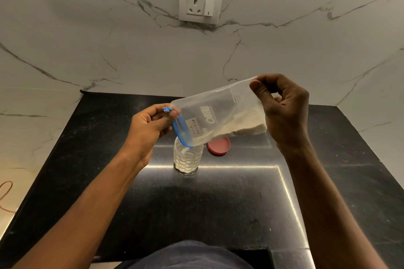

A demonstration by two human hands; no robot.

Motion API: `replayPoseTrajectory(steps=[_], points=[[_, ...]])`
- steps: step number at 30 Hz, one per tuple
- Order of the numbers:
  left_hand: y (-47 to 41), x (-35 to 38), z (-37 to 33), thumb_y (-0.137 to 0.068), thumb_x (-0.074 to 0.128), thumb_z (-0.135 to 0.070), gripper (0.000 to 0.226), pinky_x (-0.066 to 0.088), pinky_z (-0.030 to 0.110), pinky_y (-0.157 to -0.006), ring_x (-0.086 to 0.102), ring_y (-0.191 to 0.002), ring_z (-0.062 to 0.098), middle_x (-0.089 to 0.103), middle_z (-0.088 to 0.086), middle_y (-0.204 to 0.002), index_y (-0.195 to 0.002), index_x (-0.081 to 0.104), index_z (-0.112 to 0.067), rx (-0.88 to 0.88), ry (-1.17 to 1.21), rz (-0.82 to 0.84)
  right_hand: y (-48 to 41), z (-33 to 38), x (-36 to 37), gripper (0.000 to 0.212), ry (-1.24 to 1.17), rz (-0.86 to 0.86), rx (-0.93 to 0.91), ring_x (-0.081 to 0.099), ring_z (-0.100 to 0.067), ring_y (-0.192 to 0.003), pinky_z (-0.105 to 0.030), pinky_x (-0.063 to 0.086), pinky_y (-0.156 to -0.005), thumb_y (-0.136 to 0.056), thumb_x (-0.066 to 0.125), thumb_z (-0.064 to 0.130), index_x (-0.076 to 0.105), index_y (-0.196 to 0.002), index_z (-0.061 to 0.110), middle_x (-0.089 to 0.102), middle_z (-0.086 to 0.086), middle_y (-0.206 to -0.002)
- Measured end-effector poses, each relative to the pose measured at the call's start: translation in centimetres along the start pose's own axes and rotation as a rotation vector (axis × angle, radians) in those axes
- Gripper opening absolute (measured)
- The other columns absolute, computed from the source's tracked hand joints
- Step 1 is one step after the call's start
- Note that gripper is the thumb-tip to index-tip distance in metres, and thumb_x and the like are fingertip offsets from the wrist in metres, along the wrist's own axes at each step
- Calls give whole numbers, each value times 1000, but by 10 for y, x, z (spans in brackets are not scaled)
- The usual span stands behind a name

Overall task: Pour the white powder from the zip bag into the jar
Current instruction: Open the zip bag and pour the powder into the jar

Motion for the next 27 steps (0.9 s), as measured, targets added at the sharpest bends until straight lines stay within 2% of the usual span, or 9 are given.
replayPoseTrajectory(steps=[2,10,18,24,27], points=[[0,-1,1,-95,75,-16,17,62,32,-87,74,-107,19,82,-4,-107,-112,77,-18,-5,5,-5,-1,1,0,8,23,9,-13,66,6,-78,-13,53,-64,-98,74,20,74,-106,18,72,20,-86],[-6,-3,6,-96,76,-19,16,56,28,-76,68,-95,14,82,-8,-102,-111,78,-22,-1,-23,-30,-5,4,4,13,44,8,-46,66,7,-86,-10,53,-74,-98,74,16,75,-107,7,72,5,-93],[-8,-8,10,-95,76,-20,18,49,28,-74,66,-93,9,82,-6,-106,-113,79,-22,-1,-27,-32,-5,5,7,11,32,19,-35,67,5,-86,-14,55,-75,-98,74,16,75,-107,10,72,9,-93],[-9,-9,14,-94,78,-23,16,45,30,-77,67,-99,8,81,-12,-104,-109,79,-26,-8,-27,-21,-5,12,10,8,61,30,-45,67,2,-83,-16,54,-67,-98,74,18,74,-106,17,71,11,-93],[-9,-10,16,-93,78,-23,17,46,29,-75,68,-90,1,81,-8,-107,-111,79,-25,-3,-27,-16,-6,15,9,9,91,51,-37,65,-2,-78,-14,48,-62,-98,74,19,74,-107,18,72,4,-94]])
Point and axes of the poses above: each hand's wrist, its own y-axis away from the middle knuckle, its own x-axis out of the palm, z = x × y, the point moved 2 cm from there along -y, towards the middle knuckle
